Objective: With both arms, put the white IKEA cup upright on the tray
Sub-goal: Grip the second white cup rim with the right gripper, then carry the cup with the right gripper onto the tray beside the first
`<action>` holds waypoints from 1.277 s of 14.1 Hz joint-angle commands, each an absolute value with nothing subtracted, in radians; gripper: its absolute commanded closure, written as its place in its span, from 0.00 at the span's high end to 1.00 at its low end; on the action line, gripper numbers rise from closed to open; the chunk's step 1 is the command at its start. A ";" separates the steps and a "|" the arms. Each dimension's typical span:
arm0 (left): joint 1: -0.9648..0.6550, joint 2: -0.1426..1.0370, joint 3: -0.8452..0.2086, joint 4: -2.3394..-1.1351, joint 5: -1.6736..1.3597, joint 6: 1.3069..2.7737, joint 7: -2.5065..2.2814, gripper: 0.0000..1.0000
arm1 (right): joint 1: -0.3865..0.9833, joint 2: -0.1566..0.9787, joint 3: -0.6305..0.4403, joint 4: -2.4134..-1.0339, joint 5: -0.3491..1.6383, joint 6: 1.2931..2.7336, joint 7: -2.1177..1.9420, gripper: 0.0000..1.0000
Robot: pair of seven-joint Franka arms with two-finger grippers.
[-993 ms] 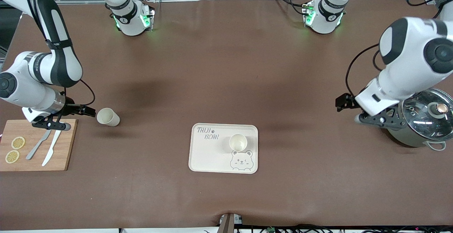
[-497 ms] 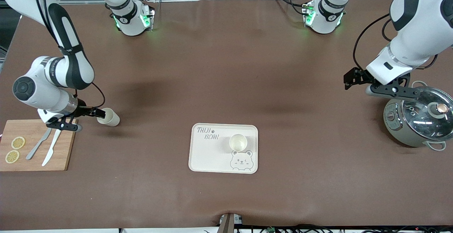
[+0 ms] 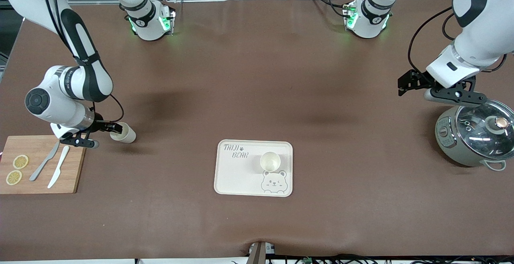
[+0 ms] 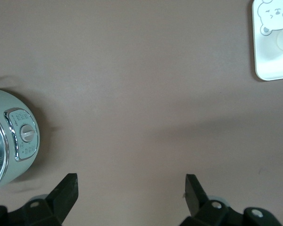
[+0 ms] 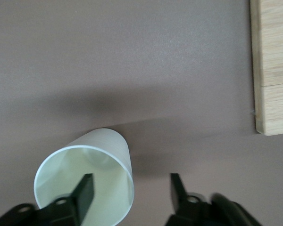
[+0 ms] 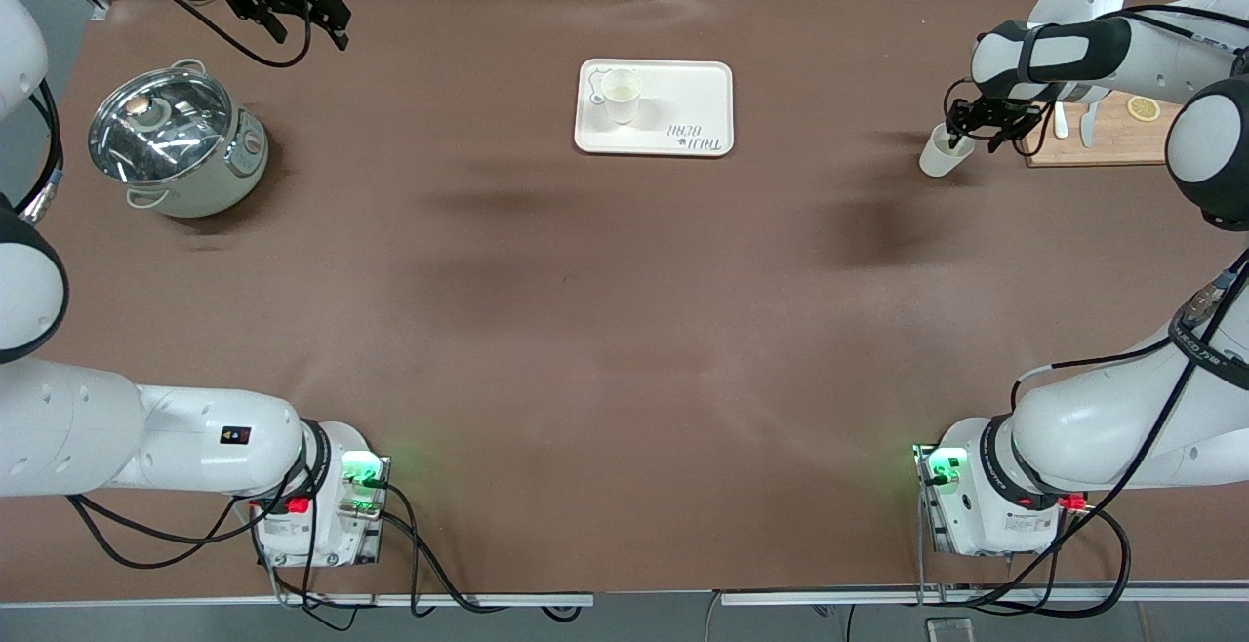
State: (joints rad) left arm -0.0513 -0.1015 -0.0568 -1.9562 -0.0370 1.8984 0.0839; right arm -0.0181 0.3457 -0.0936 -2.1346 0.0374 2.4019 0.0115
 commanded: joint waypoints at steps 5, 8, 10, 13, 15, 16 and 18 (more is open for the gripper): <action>-0.035 -0.183 -0.060 -2.010 -0.064 1.910 0.109 1.00 | 0.002 0.351 -0.094 -2.141 0.052 2.418 0.026 0.10; -0.034 -0.187 -0.055 -1.990 -0.064 1.908 0.107 1.00 | -0.003 0.351 -0.094 -2.132 0.052 2.407 0.028 0.00; -0.032 -0.186 -0.055 -1.983 -0.064 1.908 0.106 1.00 | -0.002 0.348 -0.094 -2.115 0.055 2.395 0.028 0.00; -0.032 -0.173 -0.055 -1.956 -0.064 1.908 0.080 1.00 | 0.002 0.345 -0.092 -2.019 0.064 2.214 0.080 0.00; -0.032 -0.172 -0.055 -1.939 -0.063 1.908 0.068 1.00 | 0.011 0.339 -0.092 -1.985 0.133 2.163 0.081 0.00; -0.032 -0.172 -0.055 -1.936 -0.061 1.908 0.058 1.00 | 0.015 0.339 -0.091 -1.962 0.182 2.136 0.086 0.00; -0.023 -0.172 -0.055 -1.931 -0.057 1.910 0.052 1.00 | 0.057 0.342 -0.092 -1.898 0.222 2.079 0.168 0.00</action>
